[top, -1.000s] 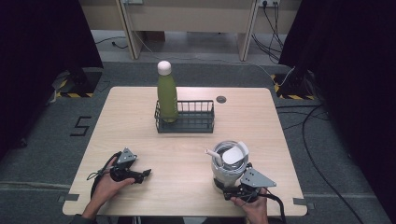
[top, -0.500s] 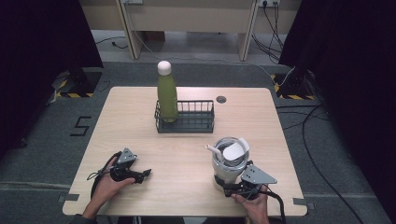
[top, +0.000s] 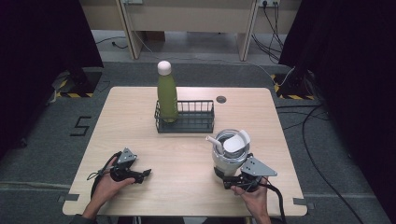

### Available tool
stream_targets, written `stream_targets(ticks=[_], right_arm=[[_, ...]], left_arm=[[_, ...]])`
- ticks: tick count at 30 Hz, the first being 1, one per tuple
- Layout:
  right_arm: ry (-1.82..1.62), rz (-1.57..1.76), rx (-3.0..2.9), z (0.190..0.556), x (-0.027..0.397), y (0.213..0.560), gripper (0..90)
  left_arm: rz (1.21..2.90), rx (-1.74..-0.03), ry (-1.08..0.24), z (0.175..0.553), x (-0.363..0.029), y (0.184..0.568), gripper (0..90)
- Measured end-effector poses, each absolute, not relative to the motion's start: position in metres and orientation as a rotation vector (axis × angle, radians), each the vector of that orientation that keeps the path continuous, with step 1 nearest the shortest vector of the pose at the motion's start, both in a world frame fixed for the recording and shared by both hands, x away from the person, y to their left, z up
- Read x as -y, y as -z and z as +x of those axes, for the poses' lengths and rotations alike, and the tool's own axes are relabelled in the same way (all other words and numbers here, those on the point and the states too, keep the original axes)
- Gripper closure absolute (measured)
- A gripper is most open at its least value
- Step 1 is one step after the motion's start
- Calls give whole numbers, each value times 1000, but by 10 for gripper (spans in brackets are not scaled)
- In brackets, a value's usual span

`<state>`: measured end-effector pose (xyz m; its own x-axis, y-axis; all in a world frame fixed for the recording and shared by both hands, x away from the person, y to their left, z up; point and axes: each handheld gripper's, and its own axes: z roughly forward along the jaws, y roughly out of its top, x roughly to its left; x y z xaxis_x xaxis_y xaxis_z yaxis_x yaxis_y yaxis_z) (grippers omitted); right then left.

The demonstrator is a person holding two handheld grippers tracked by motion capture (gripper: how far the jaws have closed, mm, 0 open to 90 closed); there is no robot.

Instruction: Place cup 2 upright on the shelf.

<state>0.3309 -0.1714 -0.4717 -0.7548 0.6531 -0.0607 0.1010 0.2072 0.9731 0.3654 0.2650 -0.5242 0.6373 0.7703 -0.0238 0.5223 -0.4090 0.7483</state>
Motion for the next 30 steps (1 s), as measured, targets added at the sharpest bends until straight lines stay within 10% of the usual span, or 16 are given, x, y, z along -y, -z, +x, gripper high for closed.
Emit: stream_targets(ticks=[30], right_arm=[[-1579, 701, -1990, 373, 162, 438, 112]], left_arm=[[2105, -1004, -421, 365, -265, 524, 108]])
